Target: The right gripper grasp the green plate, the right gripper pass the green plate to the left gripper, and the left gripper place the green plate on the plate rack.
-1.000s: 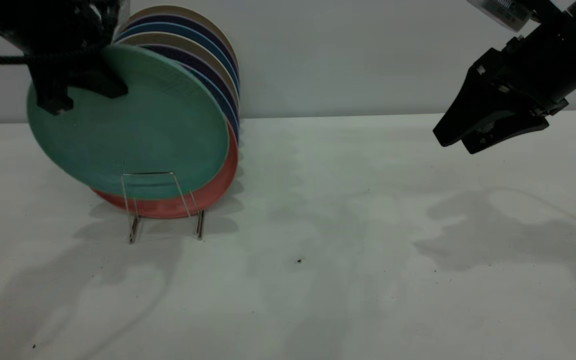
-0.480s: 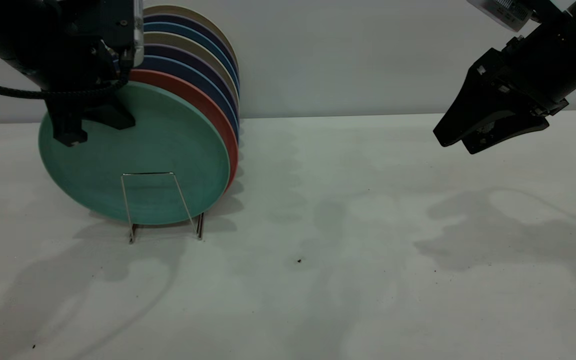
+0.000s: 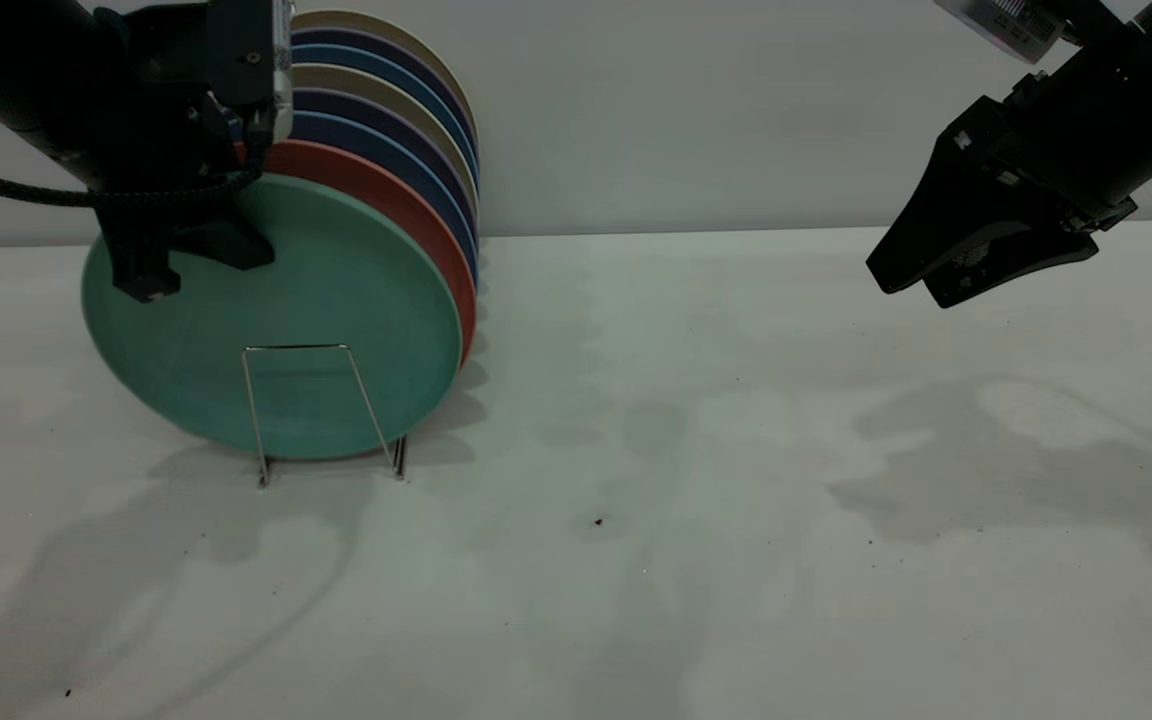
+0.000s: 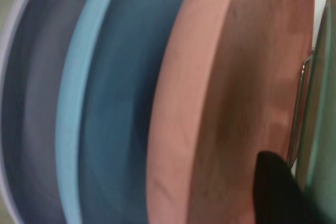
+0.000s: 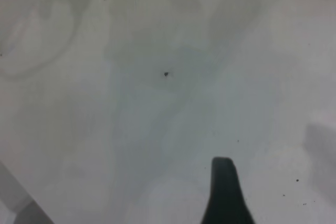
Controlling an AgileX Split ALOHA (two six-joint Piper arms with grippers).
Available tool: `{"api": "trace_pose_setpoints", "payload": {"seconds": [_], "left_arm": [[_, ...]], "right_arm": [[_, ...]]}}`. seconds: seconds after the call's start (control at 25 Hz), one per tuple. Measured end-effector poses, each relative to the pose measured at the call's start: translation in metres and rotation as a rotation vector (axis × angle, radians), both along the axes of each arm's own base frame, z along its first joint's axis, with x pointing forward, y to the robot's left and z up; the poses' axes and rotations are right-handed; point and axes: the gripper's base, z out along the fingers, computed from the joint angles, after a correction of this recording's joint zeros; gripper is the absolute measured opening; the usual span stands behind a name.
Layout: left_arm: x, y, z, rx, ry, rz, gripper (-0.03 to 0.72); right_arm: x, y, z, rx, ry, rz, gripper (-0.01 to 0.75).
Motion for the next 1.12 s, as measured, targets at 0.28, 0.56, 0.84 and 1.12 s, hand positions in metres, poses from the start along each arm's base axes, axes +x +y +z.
{"api": "trace_pose_setpoints", "payload": {"seconds": [0.28, 0.56, 0.84, 1.12], "left_arm": [[0.002, 0.0, 0.003, -0.001, -0.013, 0.002, 0.42], [-0.005, -0.001, 0.025, -0.015, -0.03, -0.016, 0.445], [-0.019, 0.0, 0.062, -0.016, -0.07, -0.056, 0.445], [-0.031, 0.029, 0.098, -0.178, -0.057, 0.231, 0.446]], "right_arm": [[0.0, 0.0, 0.0, 0.0, 0.0, 0.0, 0.55], [0.0, 0.0, 0.0, -0.001, -0.001, -0.001, 0.55], [0.0, 0.0, 0.0, -0.001, -0.001, -0.001, 0.55], [-0.003, -0.007, 0.002, -0.093, 0.007, 0.007, 0.55]]}}
